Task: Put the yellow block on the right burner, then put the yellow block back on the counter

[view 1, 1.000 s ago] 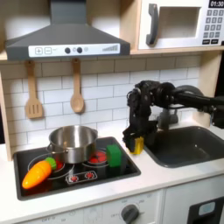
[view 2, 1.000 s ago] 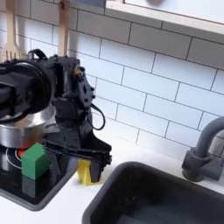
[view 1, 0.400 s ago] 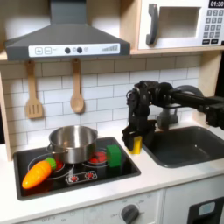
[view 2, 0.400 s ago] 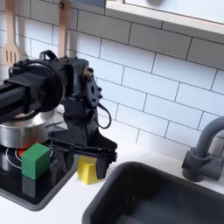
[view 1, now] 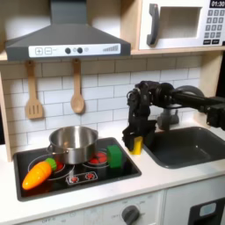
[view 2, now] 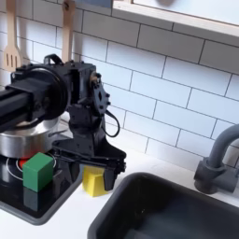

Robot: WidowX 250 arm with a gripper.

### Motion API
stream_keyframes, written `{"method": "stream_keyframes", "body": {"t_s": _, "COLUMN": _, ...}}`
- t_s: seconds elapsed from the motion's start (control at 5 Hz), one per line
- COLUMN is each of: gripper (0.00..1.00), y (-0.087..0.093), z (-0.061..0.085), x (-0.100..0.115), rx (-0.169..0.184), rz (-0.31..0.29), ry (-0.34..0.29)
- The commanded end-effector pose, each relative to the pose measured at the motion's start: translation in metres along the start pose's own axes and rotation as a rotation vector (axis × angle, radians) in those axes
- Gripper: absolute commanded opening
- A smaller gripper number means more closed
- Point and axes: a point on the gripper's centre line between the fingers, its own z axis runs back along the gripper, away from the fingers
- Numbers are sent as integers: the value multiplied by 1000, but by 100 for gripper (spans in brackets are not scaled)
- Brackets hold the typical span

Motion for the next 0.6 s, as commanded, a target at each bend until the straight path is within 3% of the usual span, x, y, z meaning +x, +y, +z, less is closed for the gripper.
{"method": "stream_keyframes", "body": {"t_s": 0.0, "gripper": 100, "y": 0, "z": -13, "x": 7, "rx": -7, "rz": 18, "ry": 31}}
{"method": "stream_keyframes", "body": {"t_s": 0.4, "gripper": 100, "y": 2, "z": -16, "x": 10, "rx": -1, "rz": 24, "ry": 34}}
